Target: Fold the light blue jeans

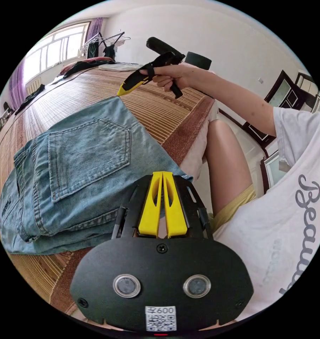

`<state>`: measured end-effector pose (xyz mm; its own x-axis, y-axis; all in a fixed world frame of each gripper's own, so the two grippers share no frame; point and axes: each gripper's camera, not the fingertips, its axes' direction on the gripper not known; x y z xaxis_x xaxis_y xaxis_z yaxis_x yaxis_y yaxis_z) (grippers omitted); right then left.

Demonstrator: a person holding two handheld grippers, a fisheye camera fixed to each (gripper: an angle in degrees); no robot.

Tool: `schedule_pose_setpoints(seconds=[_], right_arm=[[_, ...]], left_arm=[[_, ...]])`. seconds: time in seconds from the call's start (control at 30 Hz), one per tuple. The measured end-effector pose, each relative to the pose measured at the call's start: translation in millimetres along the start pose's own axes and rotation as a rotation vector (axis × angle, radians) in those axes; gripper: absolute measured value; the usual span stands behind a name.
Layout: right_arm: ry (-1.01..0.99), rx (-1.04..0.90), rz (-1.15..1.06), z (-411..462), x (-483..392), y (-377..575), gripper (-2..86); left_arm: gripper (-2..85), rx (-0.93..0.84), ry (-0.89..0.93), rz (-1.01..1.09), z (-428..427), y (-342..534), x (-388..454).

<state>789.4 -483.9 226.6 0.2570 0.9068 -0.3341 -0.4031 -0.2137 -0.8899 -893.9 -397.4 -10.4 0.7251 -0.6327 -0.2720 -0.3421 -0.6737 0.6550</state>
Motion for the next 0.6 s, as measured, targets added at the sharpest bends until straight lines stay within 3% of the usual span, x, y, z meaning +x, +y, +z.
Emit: schedule_pose_setpoints(seconds=[0.03, 0.1, 0.2, 0.27, 0.33, 0.6], right_arm=[[0.056, 0.077, 0.006, -21.5, 4.5, 4.7, -0.7], [-0.083, 0.116, -0.024, -40.6, 11.3, 1.9, -0.5], [-0.358, -0.052, -0.018, -23.0, 25.6, -18.0, 0.5], [-0.356, -0.215, -0.04, 6.6, 20.4, -24.3, 3.3], [-0.353, -0.253, -0.025, 20.1, 18.6, -23.3, 4.1], [-0.365, -0.203, 0.07, 21.0, 59.4, -40.0, -0.2]], left_arm=[[0.1, -0.004, -0.015, 0.001, 1.8, 2.1, -0.1], [0.2, -0.003, -0.015, -0.018, 3.6, 6.3, -4.6], [0.2, 0.022, 0.02, -0.063, 5.1, 17.8, -17.3], [0.1, 0.037, 0.031, -0.073, 5.4, 25.2, -21.9], [0.1, 0.042, 0.018, -0.069, 5.1, 28.9, -20.0], [0.1, 0.072, -0.042, -0.065, -1.0, 43.0, -2.3]])
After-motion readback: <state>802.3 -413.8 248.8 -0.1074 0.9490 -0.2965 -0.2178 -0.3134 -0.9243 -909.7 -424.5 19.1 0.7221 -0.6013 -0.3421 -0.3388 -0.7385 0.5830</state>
